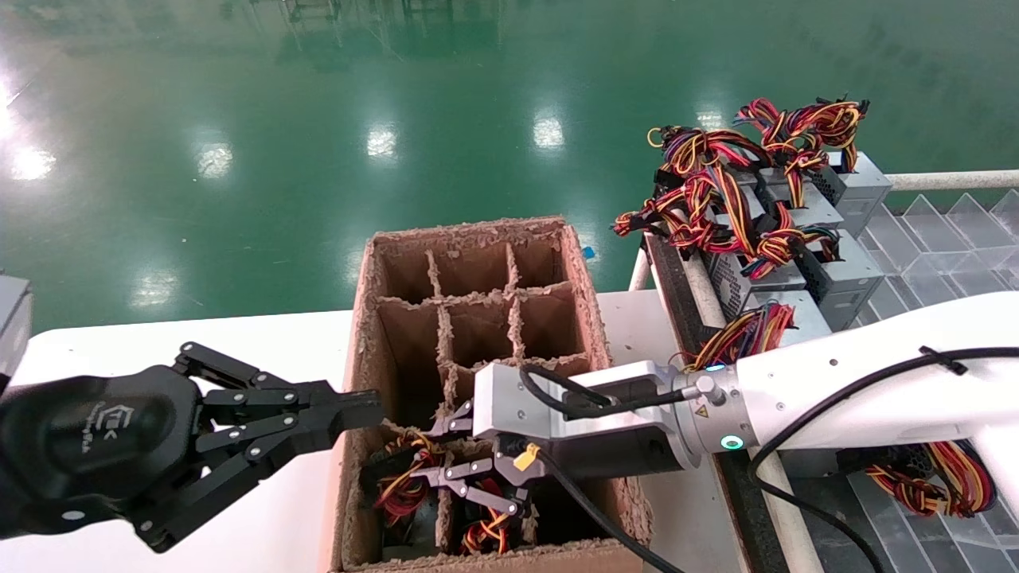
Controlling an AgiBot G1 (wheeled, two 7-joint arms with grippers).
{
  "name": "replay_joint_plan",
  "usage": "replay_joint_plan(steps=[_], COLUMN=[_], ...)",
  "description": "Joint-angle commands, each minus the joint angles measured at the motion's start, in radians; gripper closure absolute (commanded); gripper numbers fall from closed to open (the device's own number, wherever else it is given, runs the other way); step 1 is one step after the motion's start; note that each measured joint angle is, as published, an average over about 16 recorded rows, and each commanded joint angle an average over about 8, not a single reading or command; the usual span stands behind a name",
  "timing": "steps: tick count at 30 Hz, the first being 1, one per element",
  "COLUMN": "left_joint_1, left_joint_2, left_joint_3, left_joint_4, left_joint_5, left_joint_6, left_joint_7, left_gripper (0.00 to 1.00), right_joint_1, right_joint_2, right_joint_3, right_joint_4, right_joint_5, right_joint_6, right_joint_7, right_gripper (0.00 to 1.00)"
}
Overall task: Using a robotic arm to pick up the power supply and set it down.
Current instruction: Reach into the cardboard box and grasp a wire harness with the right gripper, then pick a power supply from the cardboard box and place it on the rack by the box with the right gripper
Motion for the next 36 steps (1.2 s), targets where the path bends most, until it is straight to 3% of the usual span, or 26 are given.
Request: replay_joint_plan(steps=[1,23,36], left_joint_1=[0.0,0.0,0.0], left_joint_2=[0.0,0.0,0.0], left_joint_3=[0.0,0.0,0.0], left_joint_4=[0.0,0.0,0.0], left_joint_5=[0.0,0.0,0.0], left_joint_6=[0.0,0.0,0.0], left_joint_7=[0.0,0.0,0.0], left_gripper=[1.0,1.0,1.0], right_joint_1=[0.003,0.018,0.077], right_joint_2=[-0.001,0.036,0.081], right_joint_3=[-0.001,0.042,0.11], right_joint_4=[0.002,0.102,0.182], right_joint_5=[0.0,0.047,0.109], right_joint_6=[-0.003,0.01,0.028], right_joint_7=[0.0,0.04,0.077], right_gripper=[1.0,1.0,1.0])
